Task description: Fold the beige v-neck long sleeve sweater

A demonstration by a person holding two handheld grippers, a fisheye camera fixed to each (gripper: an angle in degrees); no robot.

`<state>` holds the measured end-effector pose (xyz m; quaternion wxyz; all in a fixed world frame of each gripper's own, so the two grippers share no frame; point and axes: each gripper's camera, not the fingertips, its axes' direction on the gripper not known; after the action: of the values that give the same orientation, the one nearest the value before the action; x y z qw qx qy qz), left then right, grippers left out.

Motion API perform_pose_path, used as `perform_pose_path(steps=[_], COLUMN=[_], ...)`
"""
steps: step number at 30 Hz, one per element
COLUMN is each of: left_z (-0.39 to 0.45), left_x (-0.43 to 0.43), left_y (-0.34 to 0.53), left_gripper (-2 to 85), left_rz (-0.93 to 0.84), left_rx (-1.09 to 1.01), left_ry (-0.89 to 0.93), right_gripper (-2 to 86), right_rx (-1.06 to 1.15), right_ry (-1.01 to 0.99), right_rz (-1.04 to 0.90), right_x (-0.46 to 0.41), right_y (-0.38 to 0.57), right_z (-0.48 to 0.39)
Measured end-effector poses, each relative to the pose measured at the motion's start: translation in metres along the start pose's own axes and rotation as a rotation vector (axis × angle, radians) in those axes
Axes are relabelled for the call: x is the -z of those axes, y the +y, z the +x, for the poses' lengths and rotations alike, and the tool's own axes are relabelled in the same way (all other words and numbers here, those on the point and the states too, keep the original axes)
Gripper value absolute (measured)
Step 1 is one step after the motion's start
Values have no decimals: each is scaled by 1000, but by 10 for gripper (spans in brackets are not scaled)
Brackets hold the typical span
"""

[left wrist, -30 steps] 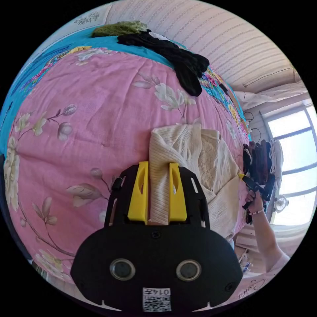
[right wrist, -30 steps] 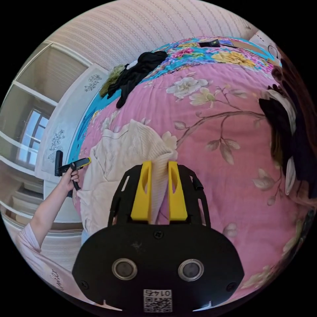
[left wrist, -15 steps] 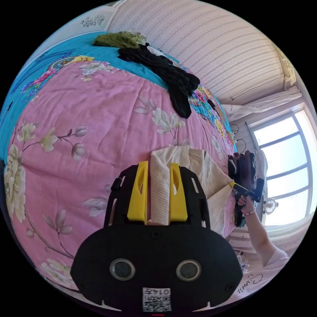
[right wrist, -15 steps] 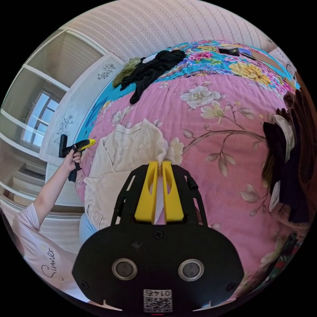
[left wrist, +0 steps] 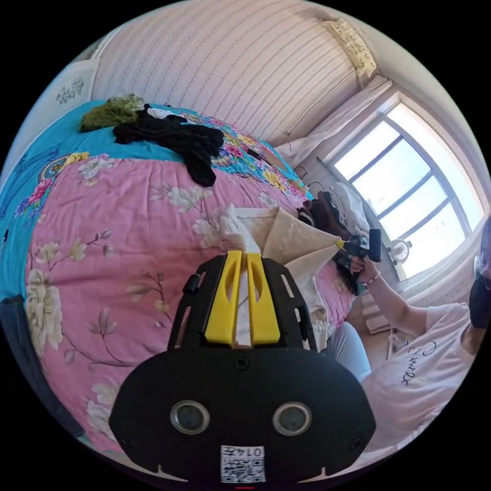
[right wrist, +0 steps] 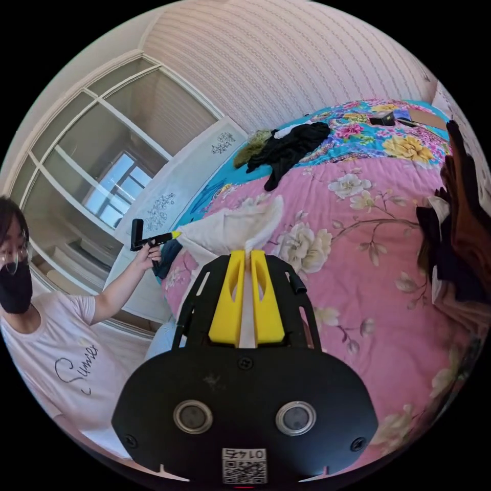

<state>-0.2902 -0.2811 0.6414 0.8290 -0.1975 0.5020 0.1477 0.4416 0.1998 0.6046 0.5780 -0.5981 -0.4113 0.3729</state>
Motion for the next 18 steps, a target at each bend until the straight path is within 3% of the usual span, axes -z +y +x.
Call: perform_pose_path(steps=[4, 10, 13, 18], left_z=[16, 2, -6, 17], left_x=[23, -5, 9, 32], left_y=[85, 192, 214, 230], left_gripper=[-8, -8, -8, 3], left_rz=[-105, -283, -217, -56], left_rx=[3, 193, 370, 356], left_ry=[-64, -201, -203, -54], right_gripper=[9, 7, 3, 11], right_rx=[49, -54, -69, -119], right_ry=[134, 276, 361, 342], right_rz=[-83, -326, -360, -279], right_x=[6, -37, -41, -28], right_y=[81, 179, 193, 198], right_z=[-16, -11, -20, -34])
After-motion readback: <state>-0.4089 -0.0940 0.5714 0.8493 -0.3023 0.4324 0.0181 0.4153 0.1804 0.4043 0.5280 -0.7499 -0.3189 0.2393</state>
